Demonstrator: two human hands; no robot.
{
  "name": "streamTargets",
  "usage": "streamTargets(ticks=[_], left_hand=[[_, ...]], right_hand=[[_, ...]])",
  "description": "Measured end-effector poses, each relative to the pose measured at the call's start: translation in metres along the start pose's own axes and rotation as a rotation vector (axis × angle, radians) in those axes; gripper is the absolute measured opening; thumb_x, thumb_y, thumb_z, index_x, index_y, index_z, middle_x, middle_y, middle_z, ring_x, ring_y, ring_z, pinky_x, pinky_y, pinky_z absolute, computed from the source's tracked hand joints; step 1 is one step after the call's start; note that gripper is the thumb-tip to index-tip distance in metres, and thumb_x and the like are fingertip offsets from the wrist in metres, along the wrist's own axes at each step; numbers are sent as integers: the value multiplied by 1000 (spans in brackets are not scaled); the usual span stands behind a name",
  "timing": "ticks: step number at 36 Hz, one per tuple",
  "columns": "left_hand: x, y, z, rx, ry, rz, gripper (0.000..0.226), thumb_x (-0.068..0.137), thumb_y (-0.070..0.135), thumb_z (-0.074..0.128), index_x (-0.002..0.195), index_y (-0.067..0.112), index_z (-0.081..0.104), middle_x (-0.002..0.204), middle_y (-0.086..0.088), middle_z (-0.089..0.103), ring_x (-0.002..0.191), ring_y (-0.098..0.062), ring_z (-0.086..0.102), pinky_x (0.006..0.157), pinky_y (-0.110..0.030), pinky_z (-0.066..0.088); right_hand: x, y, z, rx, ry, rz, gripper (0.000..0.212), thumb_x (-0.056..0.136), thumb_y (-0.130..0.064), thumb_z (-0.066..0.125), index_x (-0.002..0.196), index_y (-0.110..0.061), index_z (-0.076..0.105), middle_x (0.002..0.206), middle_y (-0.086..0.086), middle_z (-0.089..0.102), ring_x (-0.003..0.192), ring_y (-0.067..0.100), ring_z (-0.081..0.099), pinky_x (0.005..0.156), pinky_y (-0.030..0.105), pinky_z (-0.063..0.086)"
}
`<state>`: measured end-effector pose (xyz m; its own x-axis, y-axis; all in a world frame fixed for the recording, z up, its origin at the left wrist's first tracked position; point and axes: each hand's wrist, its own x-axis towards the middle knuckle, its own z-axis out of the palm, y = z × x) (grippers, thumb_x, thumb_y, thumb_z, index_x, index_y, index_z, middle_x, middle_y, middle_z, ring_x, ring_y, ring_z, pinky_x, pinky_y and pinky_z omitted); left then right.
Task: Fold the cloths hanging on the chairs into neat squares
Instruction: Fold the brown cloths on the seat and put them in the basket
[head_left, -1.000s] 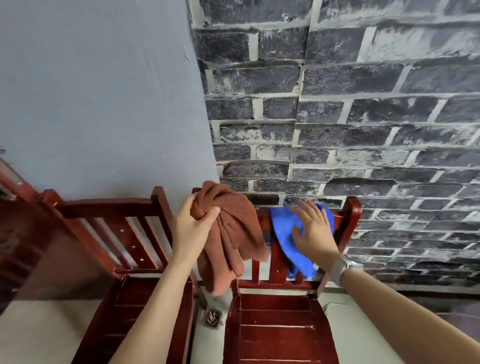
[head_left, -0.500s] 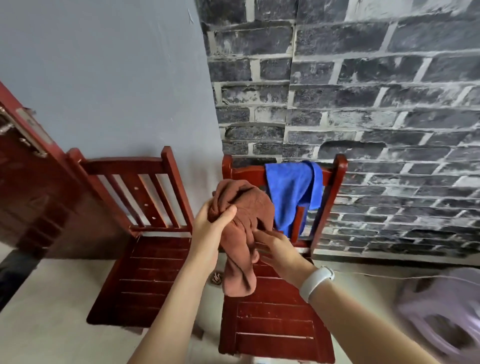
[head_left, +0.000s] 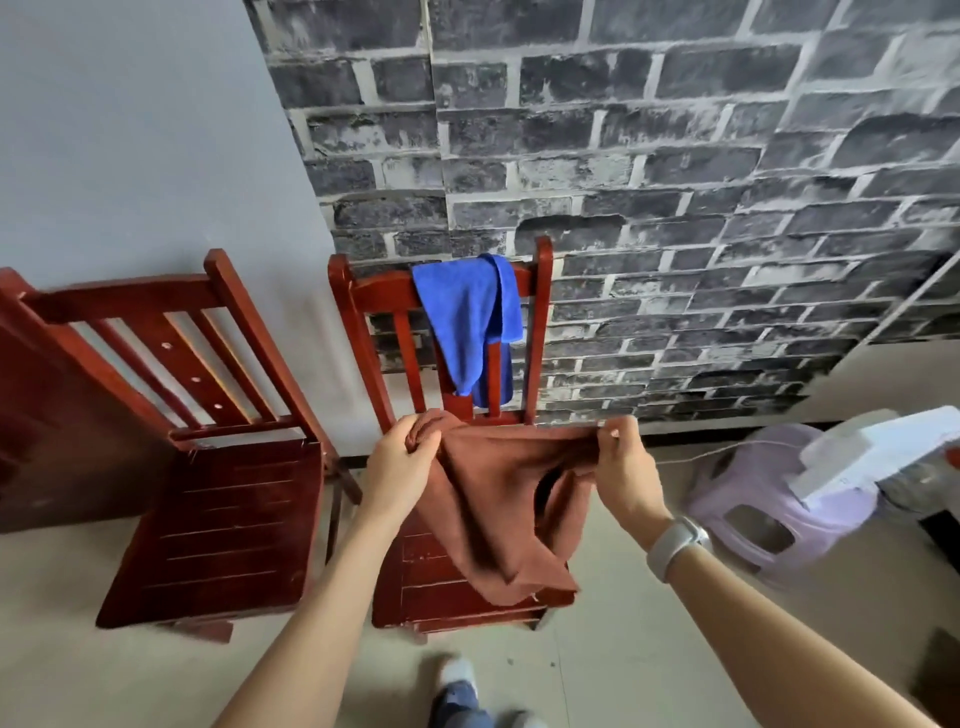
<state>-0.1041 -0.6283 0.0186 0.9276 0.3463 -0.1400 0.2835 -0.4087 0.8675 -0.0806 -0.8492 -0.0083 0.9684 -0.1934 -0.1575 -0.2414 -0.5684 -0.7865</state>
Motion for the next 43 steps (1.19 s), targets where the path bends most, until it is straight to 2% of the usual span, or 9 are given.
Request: streamTargets(ticks=[5, 11, 18, 22, 25, 30, 35, 39, 43], left_hand=[[-4, 10, 6, -43, -14, 26, 24, 92, 14, 51, 115, 14, 57, 105, 6, 55, 105, -15, 53, 86, -24, 36], [-1, 29, 6, 111, 32, 132, 25, 91, 19, 51, 113, 13, 59, 98, 3, 57, 96, -17, 53, 80, -24, 36], [10, 29, -16, 61, 63, 95, 8, 88, 20, 53, 95, 18, 57, 87, 3, 57, 86, -17, 53, 73, -27, 37], [16, 28, -26, -207, 15, -30, 12, 87, 17, 57, 98, 20, 54, 86, 9, 55, 87, -12, 53, 79, -28, 40], [22, 23, -38, -368, -8, -151, 10, 81, 14, 65, 90, 18, 62, 98, -5, 64, 97, -23, 60, 91, -40, 48], [27, 13, -54, -392, -84, -218, 26, 77, 16, 71, 99, 4, 64, 100, -21, 67, 98, -35, 63, 96, -50, 45], [28, -1, -67, -337, -79, -215, 11, 82, 21, 66, 86, 11, 64, 92, -12, 68, 92, -28, 63, 88, -40, 49], [31, -9, -70, -306, -58, -159, 15, 85, 6, 61, 95, 16, 60, 100, -5, 62, 91, -18, 60, 76, -28, 46], [31, -11, -77, -406, -59, -146, 21, 85, 4, 60, 98, 19, 66, 103, -3, 65, 93, -13, 61, 76, -24, 46]], right_hand=[[2, 15, -33, 317, 185, 127, 23, 92, -6, 36, 89, -28, 44, 92, 20, 60, 74, 33, 60, 72, 45, 54], [23, 17, -50, 481, 168, 228, 26, 90, 0, 40, 108, -1, 59, 86, 12, 57, 61, 14, 53, 44, 12, 47], [22, 4, -47, 164, 246, 170, 23, 97, -15, 35, 107, -1, 49, 95, 10, 50, 87, 22, 46, 75, 27, 32], [32, 1, -31, 362, 231, 222, 23, 96, -22, 36, 105, -6, 49, 94, 13, 55, 90, 34, 59, 78, 49, 54], [38, -5, -28, 522, 232, 318, 19, 92, -20, 44, 86, -8, 56, 80, 9, 53, 77, 24, 55, 55, 33, 54], [42, -11, -28, 494, 262, 251, 22, 91, -21, 50, 95, -3, 61, 88, 10, 55, 84, 21, 49, 77, 30, 39], [44, -16, -29, 743, 58, 280, 15, 90, -9, 52, 87, 4, 58, 74, 11, 52, 67, 24, 49, 63, 34, 42], [46, -15, -29, 733, -56, 232, 24, 88, 8, 45, 105, -3, 59, 80, 12, 57, 64, 19, 52, 52, 23, 46], [46, -11, -29, 607, 5, 147, 24, 88, 3, 50, 80, -13, 67, 80, 10, 60, 64, 16, 51, 57, 22, 45]])
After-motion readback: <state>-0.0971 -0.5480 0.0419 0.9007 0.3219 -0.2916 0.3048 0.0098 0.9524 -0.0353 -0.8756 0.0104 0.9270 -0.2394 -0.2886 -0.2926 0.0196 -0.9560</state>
